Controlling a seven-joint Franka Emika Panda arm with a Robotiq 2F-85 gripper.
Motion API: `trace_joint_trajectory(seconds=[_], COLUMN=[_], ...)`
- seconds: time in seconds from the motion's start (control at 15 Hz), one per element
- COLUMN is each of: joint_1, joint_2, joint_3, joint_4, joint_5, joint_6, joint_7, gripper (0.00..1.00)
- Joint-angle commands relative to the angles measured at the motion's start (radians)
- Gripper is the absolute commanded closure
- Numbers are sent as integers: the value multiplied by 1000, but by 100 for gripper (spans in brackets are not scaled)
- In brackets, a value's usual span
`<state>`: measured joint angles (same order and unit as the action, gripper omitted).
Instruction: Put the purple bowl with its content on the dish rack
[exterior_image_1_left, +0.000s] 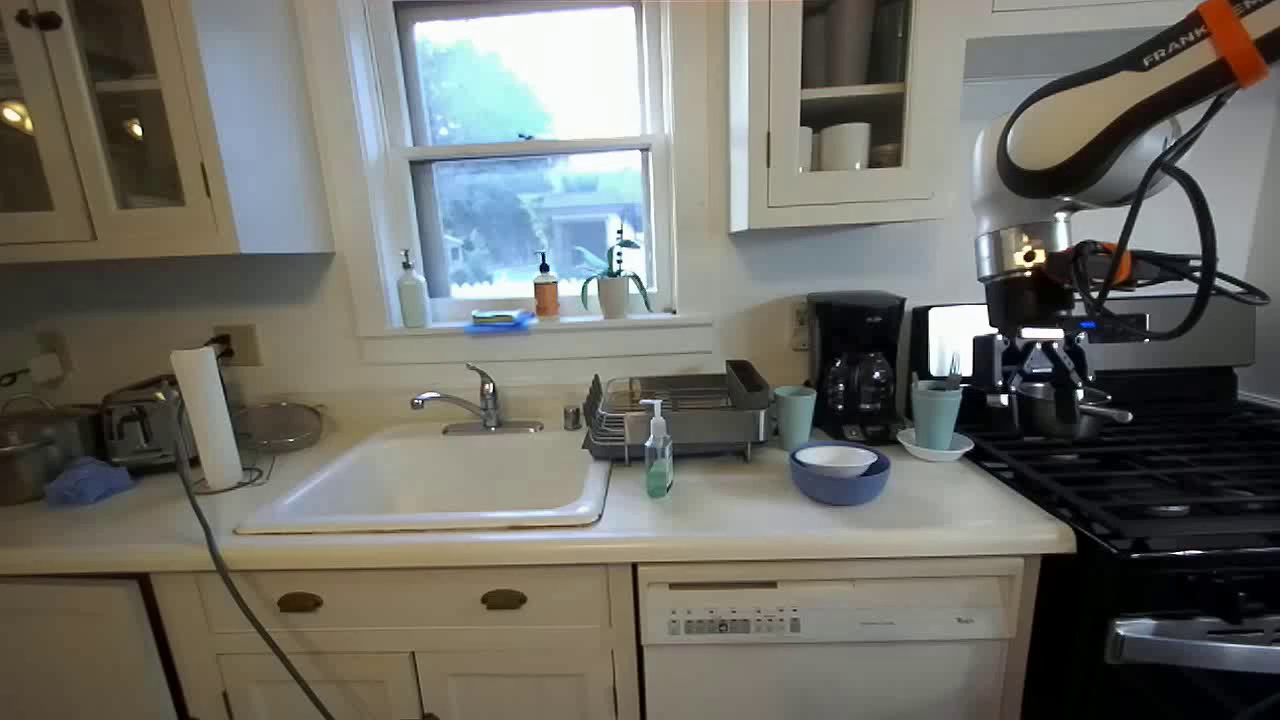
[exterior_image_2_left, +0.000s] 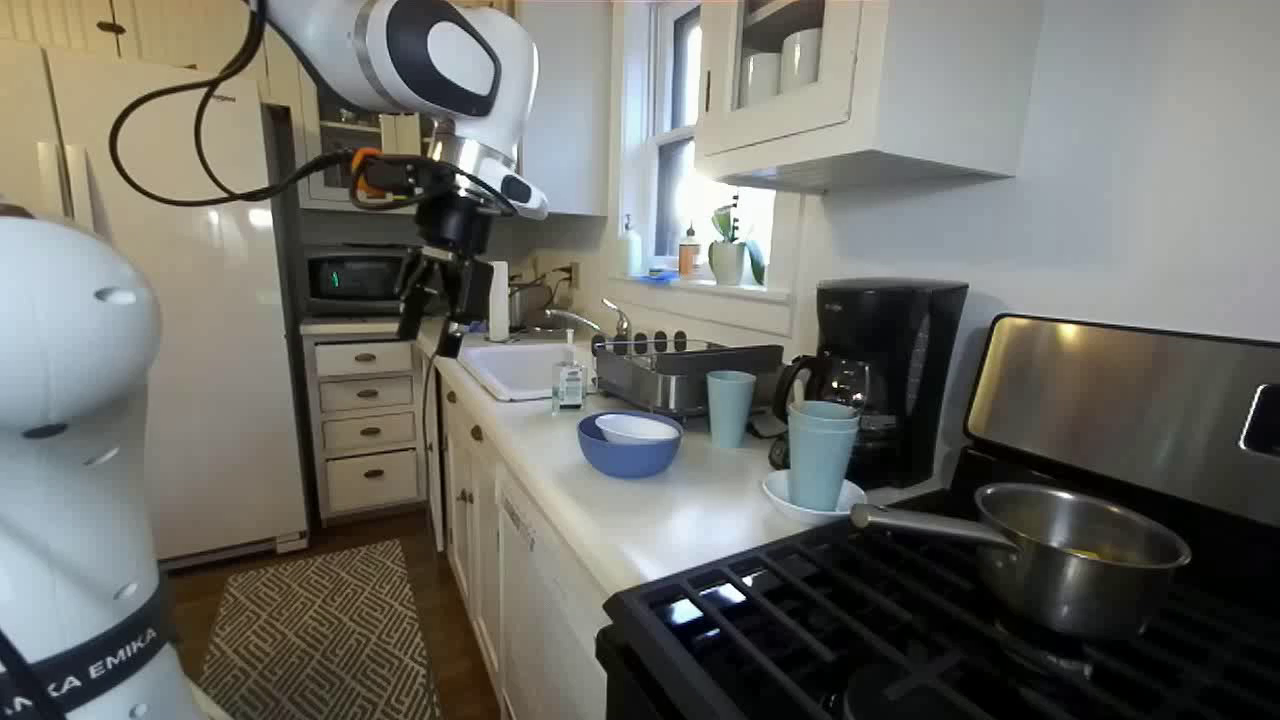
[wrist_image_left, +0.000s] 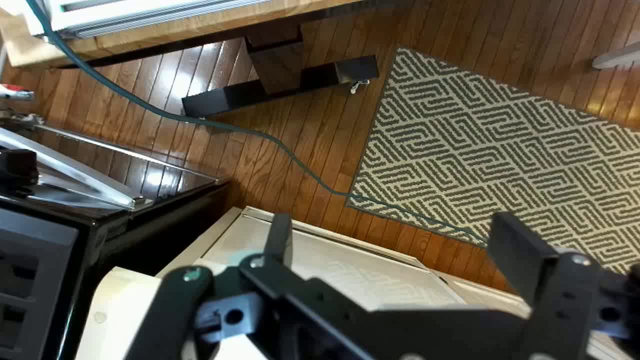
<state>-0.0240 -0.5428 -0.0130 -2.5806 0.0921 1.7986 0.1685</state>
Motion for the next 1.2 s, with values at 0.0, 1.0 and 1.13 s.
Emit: trace_joint_trajectory(seconds=[0.0, 1.0, 1.13], joint_1=[-9, -83, -81], joint_2=[0, 408, 457], joint_3=[8, -70, -81], joint_4=[1, 34, 41], joint_5=[4, 237, 299], joint_6=[-2, 645, 728], joint_7=[-4, 198, 223], gripper=[0, 0, 0])
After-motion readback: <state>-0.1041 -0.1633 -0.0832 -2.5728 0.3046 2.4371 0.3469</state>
